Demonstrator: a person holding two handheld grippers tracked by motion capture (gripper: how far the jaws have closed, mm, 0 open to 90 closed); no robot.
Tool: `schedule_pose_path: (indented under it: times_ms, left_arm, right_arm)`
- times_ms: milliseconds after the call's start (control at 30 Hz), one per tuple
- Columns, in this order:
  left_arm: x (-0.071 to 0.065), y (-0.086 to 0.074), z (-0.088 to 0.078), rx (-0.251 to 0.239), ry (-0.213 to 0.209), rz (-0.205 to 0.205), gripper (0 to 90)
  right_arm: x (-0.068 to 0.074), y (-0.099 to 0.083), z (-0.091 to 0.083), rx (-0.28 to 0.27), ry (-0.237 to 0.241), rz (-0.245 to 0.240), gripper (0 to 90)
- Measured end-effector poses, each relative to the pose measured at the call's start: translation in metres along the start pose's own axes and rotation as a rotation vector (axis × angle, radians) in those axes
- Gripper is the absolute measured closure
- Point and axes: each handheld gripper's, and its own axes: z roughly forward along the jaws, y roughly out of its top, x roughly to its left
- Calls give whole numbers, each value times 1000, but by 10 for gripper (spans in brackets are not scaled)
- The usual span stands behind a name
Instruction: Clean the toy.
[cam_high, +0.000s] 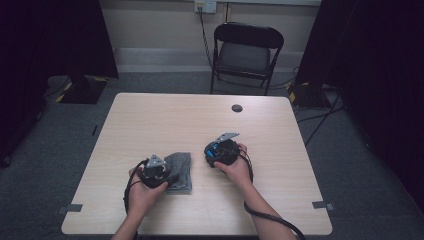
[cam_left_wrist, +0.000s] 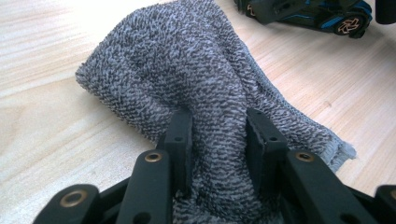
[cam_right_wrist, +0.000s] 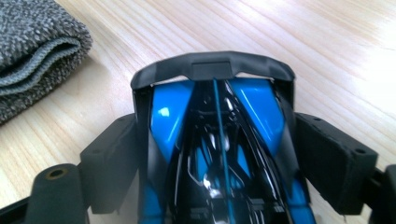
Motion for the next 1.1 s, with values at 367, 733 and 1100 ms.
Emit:
schedule_pose_path:
  times_ms: [367, 733, 1100]
  left_arm:
    - [-1, 1, -2, -24, 16, 13, 700]
    - [5, 26, -14, -116, 18, -12, 730]
    - [-7, 78, -1, -72, -19, 105, 730]
  right_arm:
    - [1, -1, -3, -14, -2, -6, 251]
    - [3, 3, -34, -88, 95, -19, 253]
    - [11, 5, -69, -143, 169, -63, 253]
